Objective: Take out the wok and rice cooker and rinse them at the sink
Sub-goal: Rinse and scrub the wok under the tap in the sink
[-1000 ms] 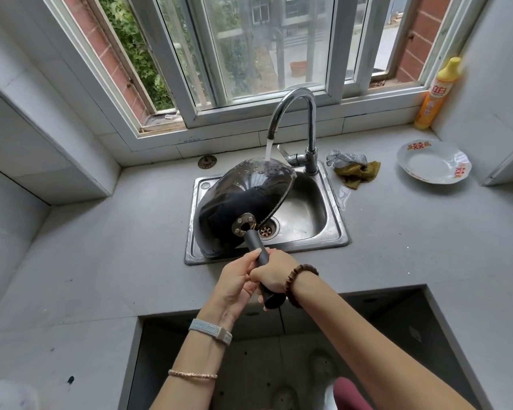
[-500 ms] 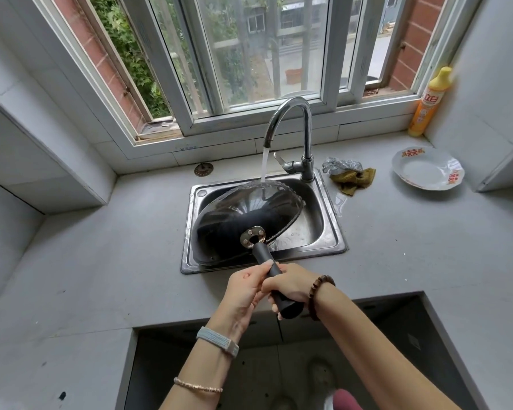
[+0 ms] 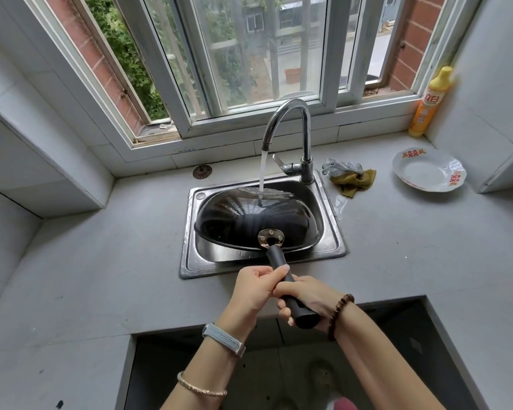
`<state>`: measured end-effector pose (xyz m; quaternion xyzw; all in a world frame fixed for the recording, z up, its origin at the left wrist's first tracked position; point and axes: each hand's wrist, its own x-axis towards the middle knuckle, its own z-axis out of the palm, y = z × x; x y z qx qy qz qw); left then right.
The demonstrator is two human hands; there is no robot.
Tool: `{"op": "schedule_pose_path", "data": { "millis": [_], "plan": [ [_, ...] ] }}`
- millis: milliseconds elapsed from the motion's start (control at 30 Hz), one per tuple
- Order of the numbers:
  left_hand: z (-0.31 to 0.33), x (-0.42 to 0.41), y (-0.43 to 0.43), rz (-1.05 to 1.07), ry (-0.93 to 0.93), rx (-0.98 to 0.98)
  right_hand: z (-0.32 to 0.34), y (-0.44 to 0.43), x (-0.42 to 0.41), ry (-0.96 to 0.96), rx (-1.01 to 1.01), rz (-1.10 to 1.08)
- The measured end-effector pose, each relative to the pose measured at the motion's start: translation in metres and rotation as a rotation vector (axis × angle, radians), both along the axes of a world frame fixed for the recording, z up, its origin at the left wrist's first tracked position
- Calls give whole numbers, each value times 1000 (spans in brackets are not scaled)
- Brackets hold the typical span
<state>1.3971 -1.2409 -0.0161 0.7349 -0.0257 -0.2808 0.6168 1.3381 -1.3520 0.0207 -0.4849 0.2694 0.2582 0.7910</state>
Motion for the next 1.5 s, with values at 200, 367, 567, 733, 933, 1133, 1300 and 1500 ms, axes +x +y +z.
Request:
{"op": "schedule_pose_path", "data": {
  "millis": [200,367,567,733,933,1133,1300,1500],
  "plan": [
    [4,3,-15,-56,-63,93,3,-10,-5,30,99,-73],
    [8,5,-21,-88,-84,102,1,-14,-5,16,144,-119],
    [18,5,-34,-58,-141,225,2,-22,-4,-10,177,-135],
    [26,10,-34,-30,-201,323,4,-20,-2,-6,251,-133],
    [40,21,-23,-53,-345,541,9,-11,5,31,400,-138],
    [47,31,-12,-62,-361,621,10,1,16,51,496,-135],
    [46,37,-6,-33,-277,544,11,5,22,43,479,-140],
    [40,31,-16,24,-204,432,10,-4,22,26,369,-127]
  ]
}}
